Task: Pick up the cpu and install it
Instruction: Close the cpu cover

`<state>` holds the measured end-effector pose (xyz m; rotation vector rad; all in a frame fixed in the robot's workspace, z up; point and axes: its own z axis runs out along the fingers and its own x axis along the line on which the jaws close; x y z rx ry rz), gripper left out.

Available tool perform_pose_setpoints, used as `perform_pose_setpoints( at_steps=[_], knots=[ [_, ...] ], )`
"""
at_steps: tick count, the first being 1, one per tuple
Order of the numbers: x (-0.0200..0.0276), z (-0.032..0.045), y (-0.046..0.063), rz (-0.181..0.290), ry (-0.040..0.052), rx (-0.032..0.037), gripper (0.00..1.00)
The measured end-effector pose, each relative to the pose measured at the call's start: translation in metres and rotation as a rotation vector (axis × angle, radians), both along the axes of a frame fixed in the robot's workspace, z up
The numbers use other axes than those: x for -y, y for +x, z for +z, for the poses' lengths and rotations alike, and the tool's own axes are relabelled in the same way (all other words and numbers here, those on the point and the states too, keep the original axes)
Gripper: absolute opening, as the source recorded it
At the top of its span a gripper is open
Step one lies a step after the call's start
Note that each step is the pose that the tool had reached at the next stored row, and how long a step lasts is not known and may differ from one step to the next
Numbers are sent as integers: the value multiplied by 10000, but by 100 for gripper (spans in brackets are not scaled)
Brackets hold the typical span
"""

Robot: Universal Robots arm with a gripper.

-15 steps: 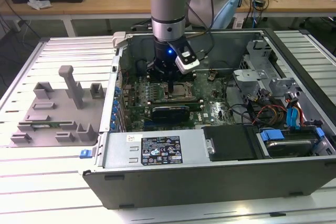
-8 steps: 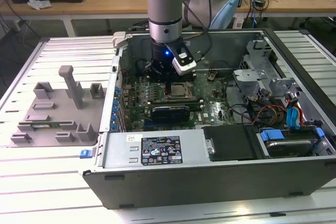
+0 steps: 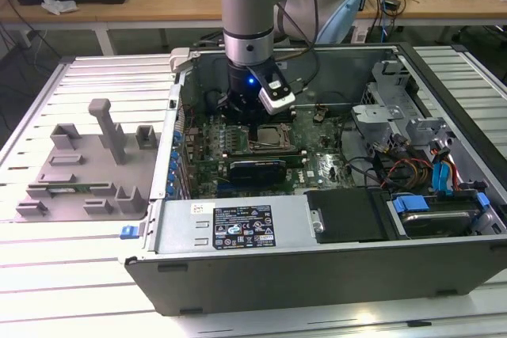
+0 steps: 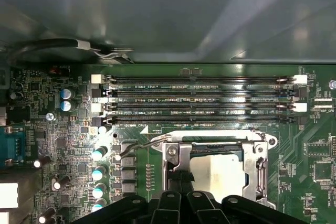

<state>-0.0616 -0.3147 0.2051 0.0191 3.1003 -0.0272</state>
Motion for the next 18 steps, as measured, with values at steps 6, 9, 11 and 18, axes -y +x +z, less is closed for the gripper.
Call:
perform_pose_setpoints(
  at_steps=[6, 9, 11, 18],
  knots=[
    [-2, -9, 23, 38, -16, -5, 11],
    [-3, -10, 57, 98, -21, -15, 11],
    [-3, -10, 77, 123, -22, -20, 11],
    [-3, 26, 76, 122, -23, -22, 11]
  ],
)
